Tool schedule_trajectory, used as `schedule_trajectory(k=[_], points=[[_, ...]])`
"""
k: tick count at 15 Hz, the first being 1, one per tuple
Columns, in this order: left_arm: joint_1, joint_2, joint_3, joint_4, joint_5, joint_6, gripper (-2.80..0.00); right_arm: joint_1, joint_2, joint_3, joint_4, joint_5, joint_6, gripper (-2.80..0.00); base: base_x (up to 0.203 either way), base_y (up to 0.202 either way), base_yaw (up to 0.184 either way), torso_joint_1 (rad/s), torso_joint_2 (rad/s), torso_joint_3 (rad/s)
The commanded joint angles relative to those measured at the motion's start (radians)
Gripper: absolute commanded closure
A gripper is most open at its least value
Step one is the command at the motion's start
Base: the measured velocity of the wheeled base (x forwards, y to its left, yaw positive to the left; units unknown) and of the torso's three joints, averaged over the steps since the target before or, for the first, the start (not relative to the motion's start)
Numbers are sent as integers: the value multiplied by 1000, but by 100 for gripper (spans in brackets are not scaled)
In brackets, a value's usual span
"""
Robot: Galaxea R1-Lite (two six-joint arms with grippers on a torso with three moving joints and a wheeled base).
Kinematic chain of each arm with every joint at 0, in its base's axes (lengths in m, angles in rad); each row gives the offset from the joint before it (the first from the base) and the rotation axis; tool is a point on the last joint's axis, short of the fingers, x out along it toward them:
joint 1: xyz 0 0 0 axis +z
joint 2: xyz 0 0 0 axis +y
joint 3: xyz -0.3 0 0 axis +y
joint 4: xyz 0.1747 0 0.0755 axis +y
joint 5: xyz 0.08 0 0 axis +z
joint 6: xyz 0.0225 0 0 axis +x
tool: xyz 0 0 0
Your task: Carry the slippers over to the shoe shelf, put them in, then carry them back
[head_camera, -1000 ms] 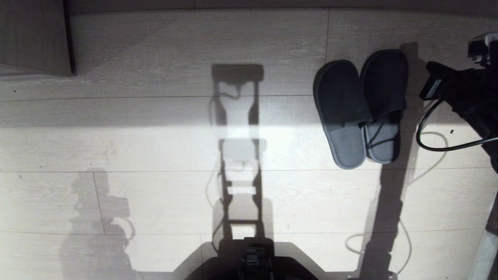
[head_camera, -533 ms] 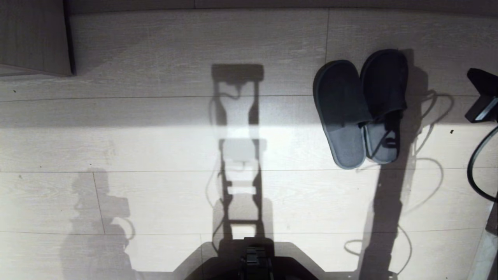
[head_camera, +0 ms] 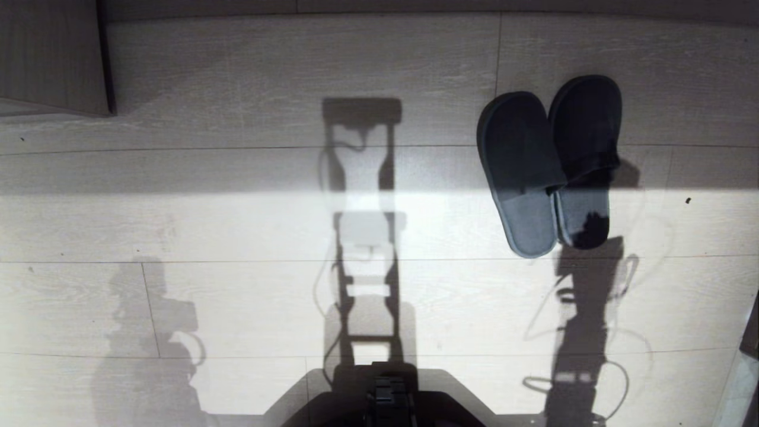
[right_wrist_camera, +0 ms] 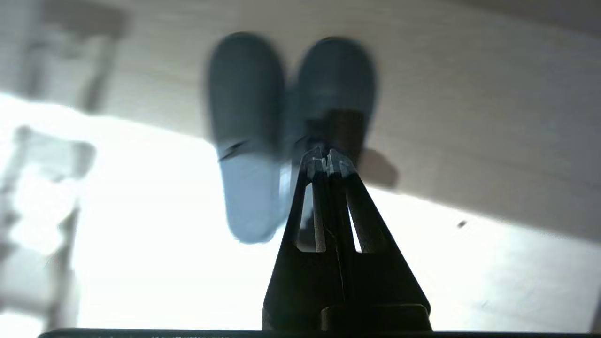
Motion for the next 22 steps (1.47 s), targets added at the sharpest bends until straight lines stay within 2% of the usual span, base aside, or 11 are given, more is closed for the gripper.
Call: schedule_trajectory(k=[1,4,6,8,15,17,22], points=[[0,1,0,0,0,-1,0,5,-247,34,155,40,5,0,0,0,0,0,0,0],[0,1,0,0,0,-1,0,60,-416,34,414,72,29,0,0,0,0,0,0,0],[0,1,0,0,0,-1,0,114,-483,38,500,20,41,0,0,0,0,0,0,0],[0,1,0,0,0,-1,0,130,-541,70,522,-45,44,0,0,0,0,0,0,0],[0,1,0,0,0,-1,0,143,-709,231,637,-124,5,0,0,0,0,0,0,0],[0,1,0,0,0,1,0,143,-761,234,726,-143,2,0,0,0,0,0,0,0],[0,1,0,0,0,1,0,143,-772,234,877,-256,-48,0,0,0,0,0,0,0]])
